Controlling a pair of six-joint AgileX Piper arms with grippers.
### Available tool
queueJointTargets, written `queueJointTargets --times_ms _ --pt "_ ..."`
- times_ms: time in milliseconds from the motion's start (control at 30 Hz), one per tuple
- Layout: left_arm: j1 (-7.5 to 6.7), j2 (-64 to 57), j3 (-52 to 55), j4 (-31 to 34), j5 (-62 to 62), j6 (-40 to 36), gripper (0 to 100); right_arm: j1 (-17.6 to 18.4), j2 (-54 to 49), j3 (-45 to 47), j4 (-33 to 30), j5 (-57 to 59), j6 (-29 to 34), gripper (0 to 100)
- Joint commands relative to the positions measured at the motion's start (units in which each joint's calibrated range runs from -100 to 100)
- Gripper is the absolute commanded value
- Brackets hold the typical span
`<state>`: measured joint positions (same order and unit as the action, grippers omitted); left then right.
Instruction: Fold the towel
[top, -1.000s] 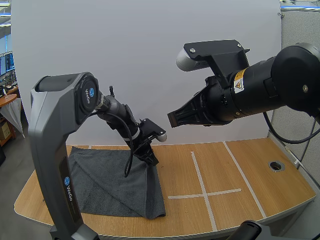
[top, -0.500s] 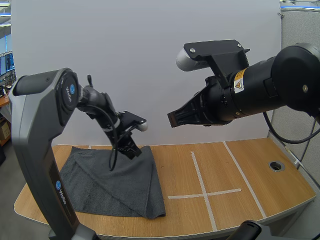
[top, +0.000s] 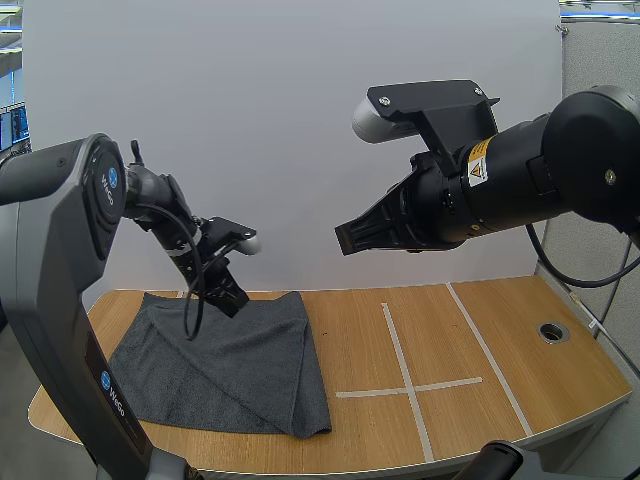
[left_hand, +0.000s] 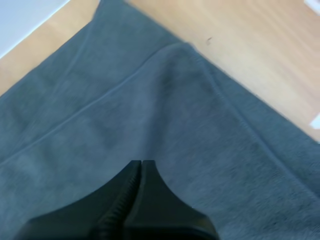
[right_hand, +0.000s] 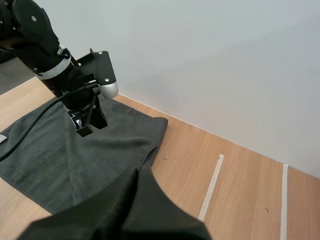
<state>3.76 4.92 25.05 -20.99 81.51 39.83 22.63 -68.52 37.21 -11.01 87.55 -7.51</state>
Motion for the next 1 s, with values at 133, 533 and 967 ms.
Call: queueJointTargets --times_ms 133,533,967 --pt "-6.37 0.5 0.2 -5.6 -8.6 3.2 47 -0.2 -0.6 -0.1 -0.2 -1.0 -0.3 0" --pt "-11.33 5.8 -0.5 -3.6 -22.0 3.8 100 -0.2 -0.6 -0.1 -0.2 -1.0 -0.3 0" --pt "-11.33 13.1 -5.1 -3.9 -22.9 3.9 100 -0.2 -0.6 -0.1 -0.2 -1.0 -0.3 0"
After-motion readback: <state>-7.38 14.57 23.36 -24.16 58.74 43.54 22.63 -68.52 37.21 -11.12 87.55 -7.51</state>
